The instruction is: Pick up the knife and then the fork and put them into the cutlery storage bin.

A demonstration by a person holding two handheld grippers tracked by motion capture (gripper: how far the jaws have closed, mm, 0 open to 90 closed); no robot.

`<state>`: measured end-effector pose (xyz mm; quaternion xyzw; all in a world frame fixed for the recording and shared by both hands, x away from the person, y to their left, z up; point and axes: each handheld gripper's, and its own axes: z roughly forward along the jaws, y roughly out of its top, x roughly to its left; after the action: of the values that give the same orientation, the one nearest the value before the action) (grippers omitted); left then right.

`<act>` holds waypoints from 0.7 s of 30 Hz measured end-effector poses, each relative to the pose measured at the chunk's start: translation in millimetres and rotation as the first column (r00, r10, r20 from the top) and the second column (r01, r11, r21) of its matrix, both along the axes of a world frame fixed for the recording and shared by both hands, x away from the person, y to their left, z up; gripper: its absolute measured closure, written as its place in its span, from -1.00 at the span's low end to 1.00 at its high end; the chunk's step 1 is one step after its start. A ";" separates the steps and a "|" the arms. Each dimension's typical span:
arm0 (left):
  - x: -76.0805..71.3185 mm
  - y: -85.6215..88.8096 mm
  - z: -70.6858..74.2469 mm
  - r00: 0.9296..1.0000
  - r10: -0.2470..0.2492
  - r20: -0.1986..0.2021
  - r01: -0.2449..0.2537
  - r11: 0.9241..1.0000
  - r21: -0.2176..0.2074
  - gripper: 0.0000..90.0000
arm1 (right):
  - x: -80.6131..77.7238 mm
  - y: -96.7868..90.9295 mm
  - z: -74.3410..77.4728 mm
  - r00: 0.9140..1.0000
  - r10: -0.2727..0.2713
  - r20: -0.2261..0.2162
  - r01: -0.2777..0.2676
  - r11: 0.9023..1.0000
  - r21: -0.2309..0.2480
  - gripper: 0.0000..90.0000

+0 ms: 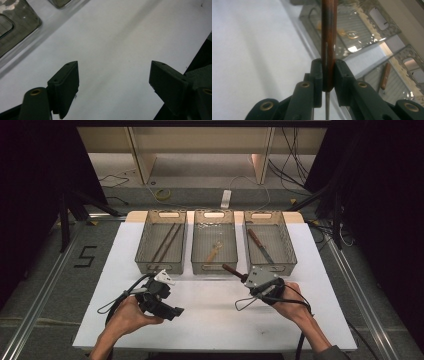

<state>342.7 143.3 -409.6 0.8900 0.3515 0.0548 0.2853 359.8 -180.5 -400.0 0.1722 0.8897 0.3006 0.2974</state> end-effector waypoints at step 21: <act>-12.0 27.1 -11.1 0.970 0.153 0.189 -0.109 0.969 -0.221 -0.58 | 93.0 -53.4 55.5 0.934 -0.238 -0.268 0.309 0.912 0.268 0.75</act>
<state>330.7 170.4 -420.7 0.8195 0.3824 0.1276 0.4074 452.7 -233.9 -344.5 0.3733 0.8275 0.3678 0.2017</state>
